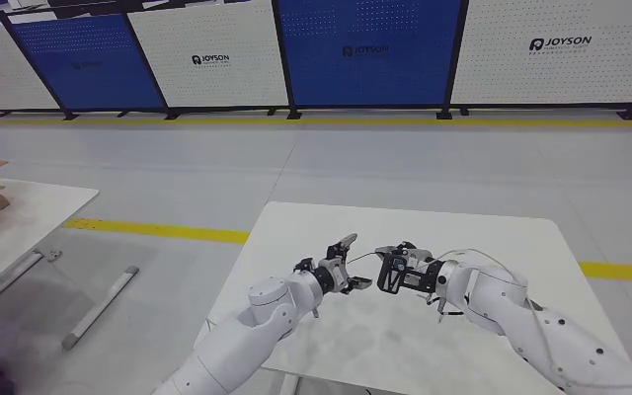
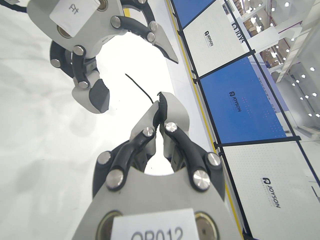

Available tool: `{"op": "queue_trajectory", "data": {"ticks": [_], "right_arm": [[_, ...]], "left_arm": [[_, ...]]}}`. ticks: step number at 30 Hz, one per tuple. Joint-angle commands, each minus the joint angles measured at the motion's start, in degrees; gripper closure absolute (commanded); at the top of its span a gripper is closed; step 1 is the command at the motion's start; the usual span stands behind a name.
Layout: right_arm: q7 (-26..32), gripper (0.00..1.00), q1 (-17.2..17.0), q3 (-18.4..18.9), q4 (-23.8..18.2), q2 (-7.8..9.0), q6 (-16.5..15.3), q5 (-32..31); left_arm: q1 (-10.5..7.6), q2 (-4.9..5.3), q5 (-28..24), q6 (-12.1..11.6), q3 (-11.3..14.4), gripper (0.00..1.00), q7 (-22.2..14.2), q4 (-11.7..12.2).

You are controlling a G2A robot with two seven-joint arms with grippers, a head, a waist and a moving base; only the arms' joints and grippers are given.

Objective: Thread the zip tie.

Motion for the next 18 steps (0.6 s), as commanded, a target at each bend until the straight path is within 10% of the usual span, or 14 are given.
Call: {"op": "queue_trajectory", "data": {"ticks": [1, 6, 18], "right_arm": [[0.0, 1.0, 0.0, 0.0, 0.0, 0.0, 0.0, 0.0], [0.0, 1.0, 0.0, 0.0, 0.0, 0.0, 0.0, 0.0], [0.0, 1.0, 0.0, 0.0, 0.0, 0.0, 0.0, 0.0]], "left_arm": [[-0.18, -0.15, -0.3, 0.2, 0.0, 0.8, 0.3, 0.1], [-0.72, -0.5, -0.8, 0.9, 0.0, 1.0, 1.4, 0.5], [-0.69, -0.96, 0.0, 1.4, -0.3, 1.0, 0.9, 0.6]]}}
